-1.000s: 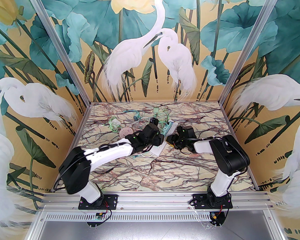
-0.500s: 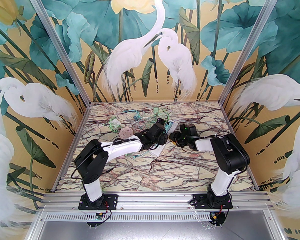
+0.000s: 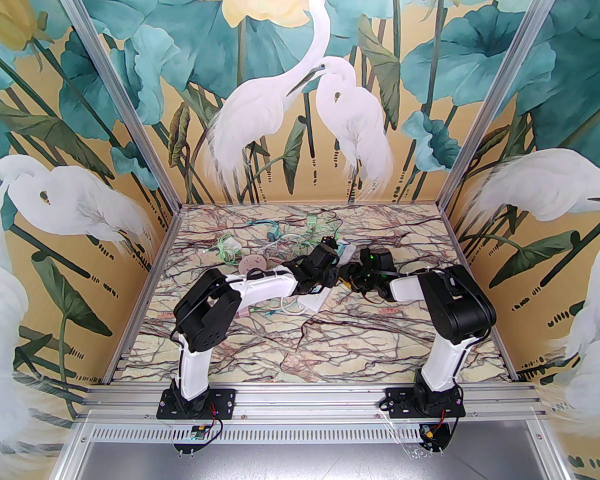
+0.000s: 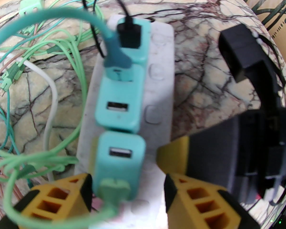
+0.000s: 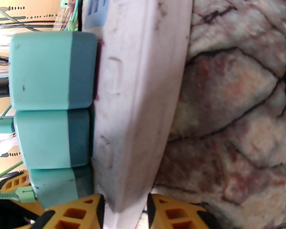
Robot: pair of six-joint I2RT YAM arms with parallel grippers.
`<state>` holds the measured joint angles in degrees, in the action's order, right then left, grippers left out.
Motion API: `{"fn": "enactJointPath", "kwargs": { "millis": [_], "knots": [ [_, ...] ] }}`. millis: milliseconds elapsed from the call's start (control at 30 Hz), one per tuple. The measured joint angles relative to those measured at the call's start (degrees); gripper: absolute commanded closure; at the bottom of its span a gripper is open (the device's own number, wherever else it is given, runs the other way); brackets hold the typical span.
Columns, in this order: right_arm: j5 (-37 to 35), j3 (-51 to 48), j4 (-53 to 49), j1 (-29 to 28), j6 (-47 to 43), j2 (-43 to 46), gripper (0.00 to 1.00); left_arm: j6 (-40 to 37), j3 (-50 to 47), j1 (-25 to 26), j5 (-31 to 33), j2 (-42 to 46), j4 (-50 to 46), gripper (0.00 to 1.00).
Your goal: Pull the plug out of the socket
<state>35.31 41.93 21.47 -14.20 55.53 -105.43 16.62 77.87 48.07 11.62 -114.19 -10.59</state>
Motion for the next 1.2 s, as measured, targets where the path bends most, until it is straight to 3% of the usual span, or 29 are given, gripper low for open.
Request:
{"fn": "enactJointPath", "kwargs": {
  "millis": [800, 1067, 1200],
  "knots": [
    [-1.2, -0.2, -2.2, 0.8, -0.7, 1.1, 0.62, -1.3, 3.4, -0.2, -0.1, -3.0, -0.6, 0.49],
    [-0.4, 1.0, -3.7, 0.8, -1.0, 0.4, 0.64, -2.4, 4.3, -0.8, 0.0, -4.6, -0.8, 0.65],
    [-0.5, 1.4, -4.4, 0.8, -1.4, 0.3, 0.64, -2.9, 4.7, -0.8, 0.1, -4.7, -1.4, 0.79]
  ]
}}
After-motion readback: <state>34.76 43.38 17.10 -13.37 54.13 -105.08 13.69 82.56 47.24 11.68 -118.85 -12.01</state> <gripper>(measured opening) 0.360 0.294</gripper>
